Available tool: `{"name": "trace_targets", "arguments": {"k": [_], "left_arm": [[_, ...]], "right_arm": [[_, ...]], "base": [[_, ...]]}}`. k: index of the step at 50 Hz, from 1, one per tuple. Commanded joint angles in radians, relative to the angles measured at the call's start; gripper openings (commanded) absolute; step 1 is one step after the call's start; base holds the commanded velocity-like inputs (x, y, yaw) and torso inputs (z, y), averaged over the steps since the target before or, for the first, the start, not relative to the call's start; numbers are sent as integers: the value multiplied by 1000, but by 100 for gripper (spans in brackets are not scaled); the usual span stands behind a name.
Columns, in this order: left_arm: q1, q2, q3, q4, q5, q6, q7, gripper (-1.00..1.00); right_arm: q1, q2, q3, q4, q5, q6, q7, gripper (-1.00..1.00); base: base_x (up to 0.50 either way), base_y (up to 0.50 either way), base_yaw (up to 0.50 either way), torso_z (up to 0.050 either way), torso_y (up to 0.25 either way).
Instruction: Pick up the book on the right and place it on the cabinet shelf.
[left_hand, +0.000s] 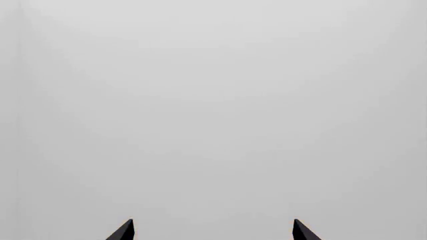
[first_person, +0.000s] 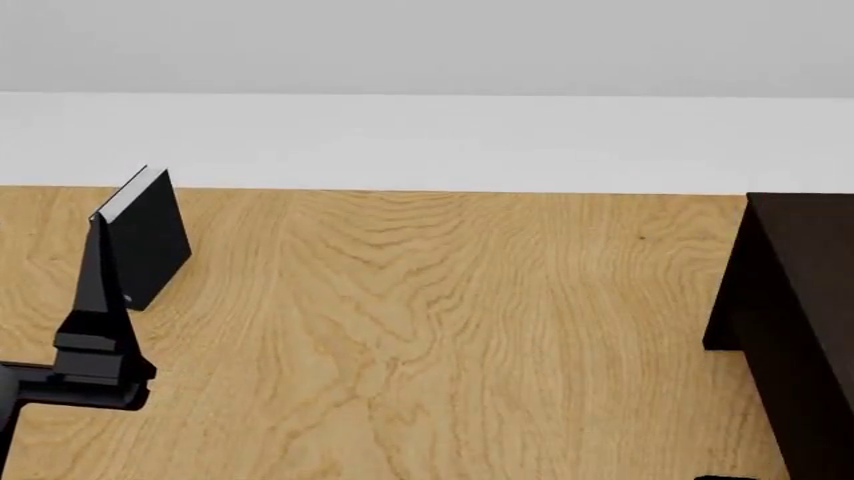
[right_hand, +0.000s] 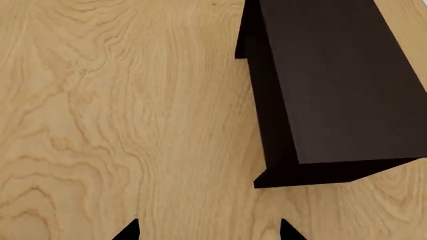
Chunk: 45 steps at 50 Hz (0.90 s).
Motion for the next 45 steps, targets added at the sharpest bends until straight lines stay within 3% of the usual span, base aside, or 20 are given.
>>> {"name": "trace_targets", "arguments": {"k": [1, 17, 45], "left_arm": [[-1, -6, -1, -5, -7, 5, -4, 100], [-2, -13, -1, 2, -16, -3, -13, 100], [-4, -23, 9, 0, -22, 2, -26, 100]], "right_arm": [[-78, 41, -61, -20, -36, -33, -64, 100], [-77, 57, -67, -28, 12, 16, 10, 100], [-185, 123, -151, -28, -126, -59, -102, 100]], "base": [[0, 0, 0, 0, 0], [0, 0, 0, 0, 0], [0, 0, 0, 0, 0]]}}
